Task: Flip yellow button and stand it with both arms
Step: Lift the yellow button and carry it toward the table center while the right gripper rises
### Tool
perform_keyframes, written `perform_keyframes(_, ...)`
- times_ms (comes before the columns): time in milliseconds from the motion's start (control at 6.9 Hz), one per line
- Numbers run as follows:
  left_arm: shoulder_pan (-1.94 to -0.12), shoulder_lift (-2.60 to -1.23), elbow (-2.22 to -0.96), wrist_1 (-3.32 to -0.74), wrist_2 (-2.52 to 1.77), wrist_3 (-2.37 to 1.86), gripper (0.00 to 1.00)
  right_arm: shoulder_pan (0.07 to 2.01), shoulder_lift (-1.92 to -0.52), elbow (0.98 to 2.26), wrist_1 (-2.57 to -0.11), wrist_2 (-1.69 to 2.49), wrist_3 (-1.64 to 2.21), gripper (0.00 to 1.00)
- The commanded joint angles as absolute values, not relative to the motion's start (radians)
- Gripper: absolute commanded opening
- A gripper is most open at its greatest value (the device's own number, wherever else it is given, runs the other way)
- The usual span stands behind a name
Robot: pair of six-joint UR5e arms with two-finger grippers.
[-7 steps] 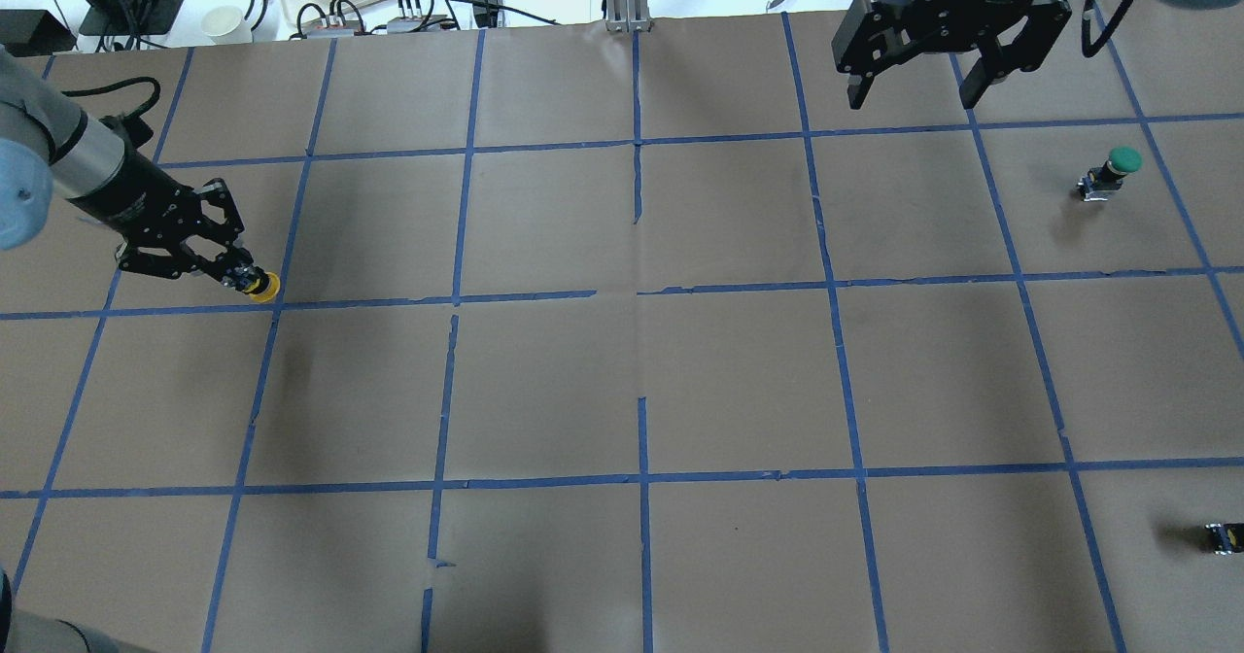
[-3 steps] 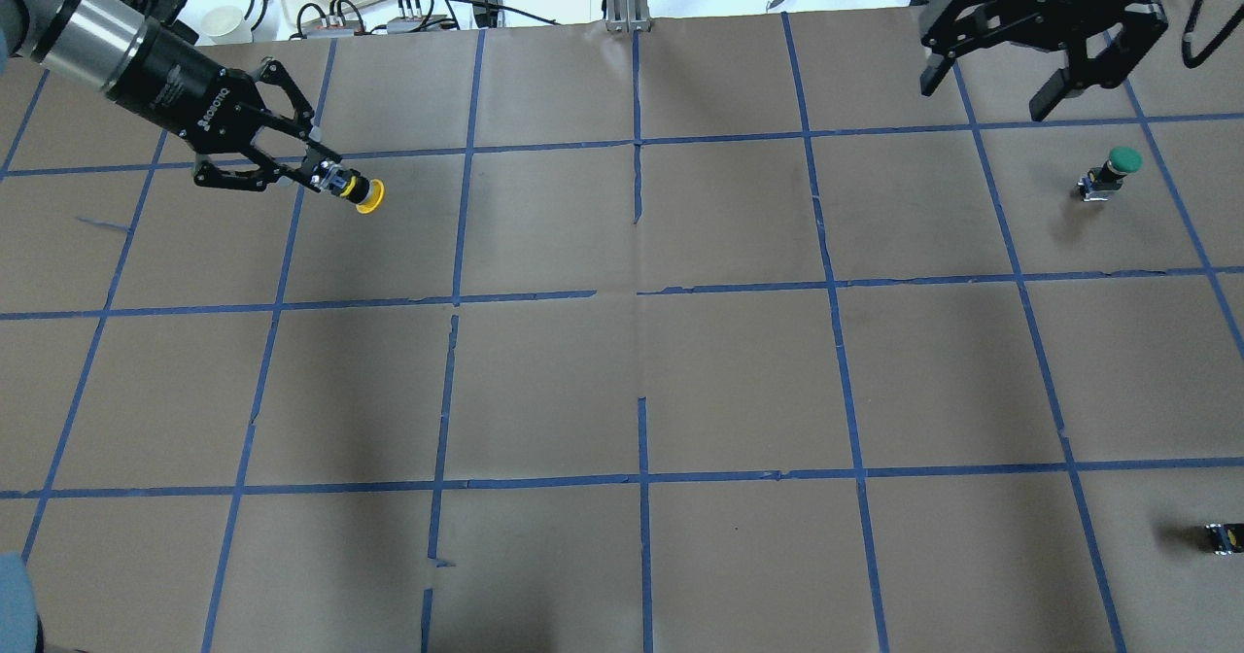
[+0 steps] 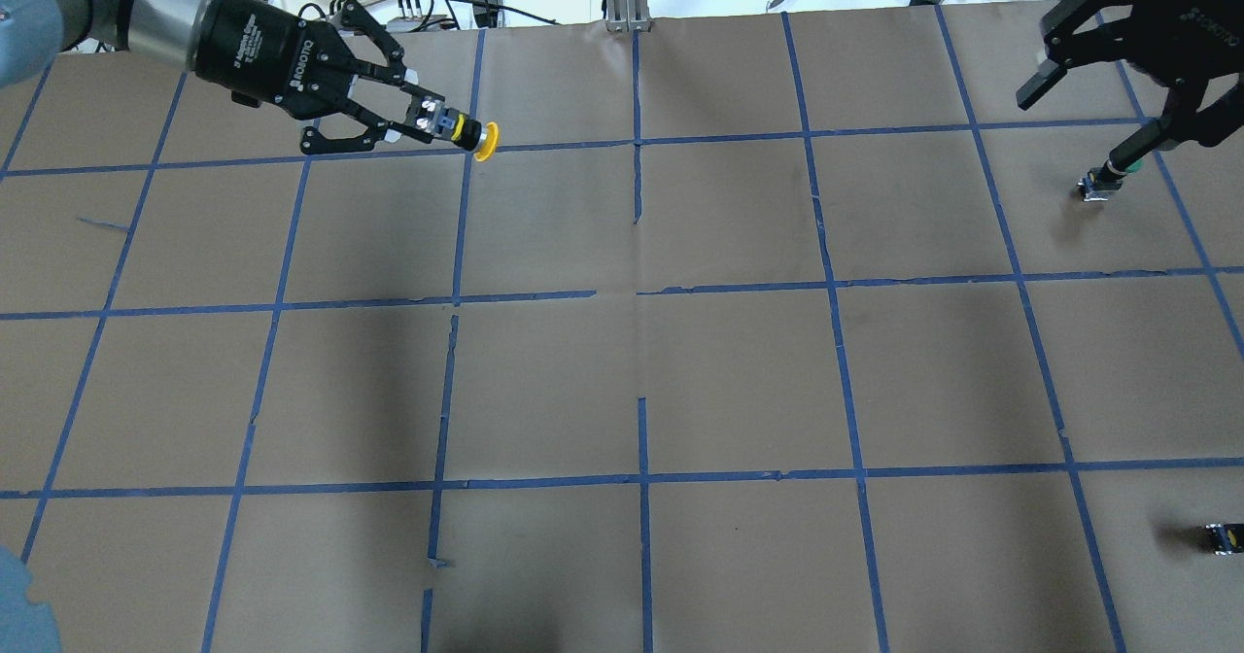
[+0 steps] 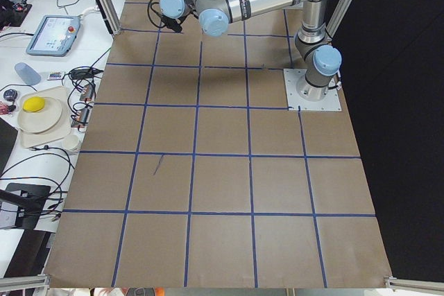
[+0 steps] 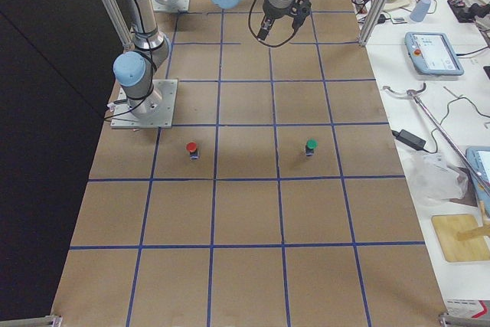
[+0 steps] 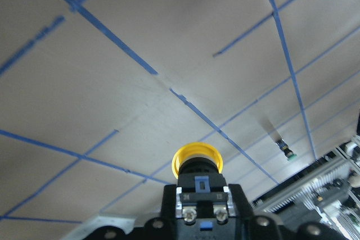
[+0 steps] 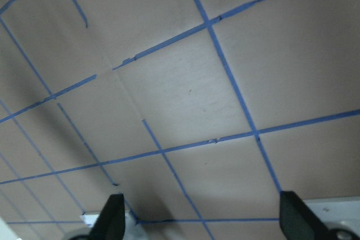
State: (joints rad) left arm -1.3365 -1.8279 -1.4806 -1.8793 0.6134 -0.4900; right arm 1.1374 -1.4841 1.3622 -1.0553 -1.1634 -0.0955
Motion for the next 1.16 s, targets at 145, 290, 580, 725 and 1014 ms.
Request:
perform_keyframes(145, -1.469, -1.829, -1.535, -1.904, 0.250, -0.569, 0.00, 1.086, -1.476, 1.373, -0.657, -0.872, -0.197, 1.00)
perform_keyframes(290, -1.486, -1.825, -1.555, -1.902, 0.154, -0.571, 0.00, 1.098, -1.442, 1.374, -0.575, -0.776, -0.248, 1.00)
perform_keyframes(580, -1.526, -1.830, -1.581, -1.904, 0.048, -0.572, 0.00, 1.143, -1.398, 1.374, -0.545, -0.586, -0.236, 1.00)
perform_keyframes(725, -1.546, -1.829, -1.607, -1.904, 0.005, -0.574, 0.00, 1.188, -1.372, 1.373, -0.534, -0.518, -0.207, 1.00)
perform_keyframes(1014, -1.561, -1.810, -1.675, -1.905, -0.075, -0.575, 0.00, 1.279, -1.365, 1.373, -0.543, -0.393, -0.186, 0.99)
